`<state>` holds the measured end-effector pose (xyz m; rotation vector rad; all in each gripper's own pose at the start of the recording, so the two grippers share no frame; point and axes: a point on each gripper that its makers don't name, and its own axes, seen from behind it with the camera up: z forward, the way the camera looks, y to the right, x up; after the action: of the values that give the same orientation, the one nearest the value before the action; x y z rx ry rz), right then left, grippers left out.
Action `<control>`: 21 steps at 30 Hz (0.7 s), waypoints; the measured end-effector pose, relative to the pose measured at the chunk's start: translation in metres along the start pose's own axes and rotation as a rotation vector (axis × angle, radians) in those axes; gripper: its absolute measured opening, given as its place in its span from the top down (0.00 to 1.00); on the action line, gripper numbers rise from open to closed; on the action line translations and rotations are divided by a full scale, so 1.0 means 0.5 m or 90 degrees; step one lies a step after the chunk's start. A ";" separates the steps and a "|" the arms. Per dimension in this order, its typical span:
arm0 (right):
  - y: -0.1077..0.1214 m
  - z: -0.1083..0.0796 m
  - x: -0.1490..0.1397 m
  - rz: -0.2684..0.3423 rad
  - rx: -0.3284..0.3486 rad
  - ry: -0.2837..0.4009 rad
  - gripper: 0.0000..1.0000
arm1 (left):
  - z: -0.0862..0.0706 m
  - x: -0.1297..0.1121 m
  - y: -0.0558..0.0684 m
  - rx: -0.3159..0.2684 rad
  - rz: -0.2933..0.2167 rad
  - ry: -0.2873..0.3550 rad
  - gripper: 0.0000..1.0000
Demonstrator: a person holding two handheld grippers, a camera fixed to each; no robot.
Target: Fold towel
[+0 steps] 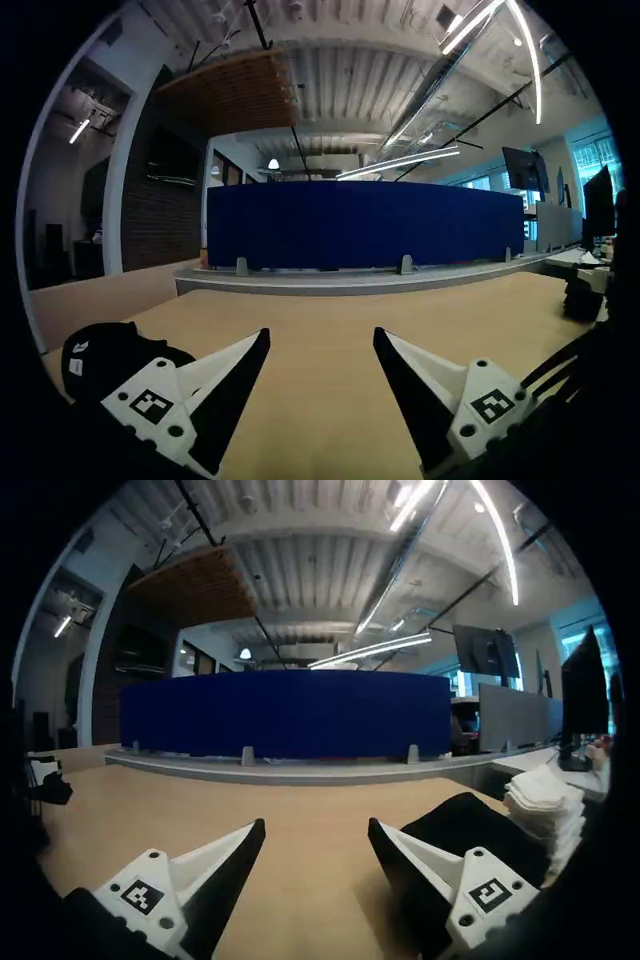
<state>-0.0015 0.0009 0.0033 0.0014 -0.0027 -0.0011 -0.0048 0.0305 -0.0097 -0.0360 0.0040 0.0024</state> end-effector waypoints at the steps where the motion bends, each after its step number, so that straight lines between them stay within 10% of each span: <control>1: 0.001 -0.002 0.000 0.000 -0.001 0.001 0.00 | 0.000 0.000 0.000 0.000 0.000 0.000 0.04; 21: 0.009 -0.008 0.003 0.000 -0.003 0.001 0.00 | -0.002 0.000 -0.001 0.000 0.000 0.000 0.04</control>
<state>0.0000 0.0052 -0.0005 -0.0039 -0.0006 -0.0006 -0.0049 0.0302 -0.0106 -0.0361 0.0039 0.0025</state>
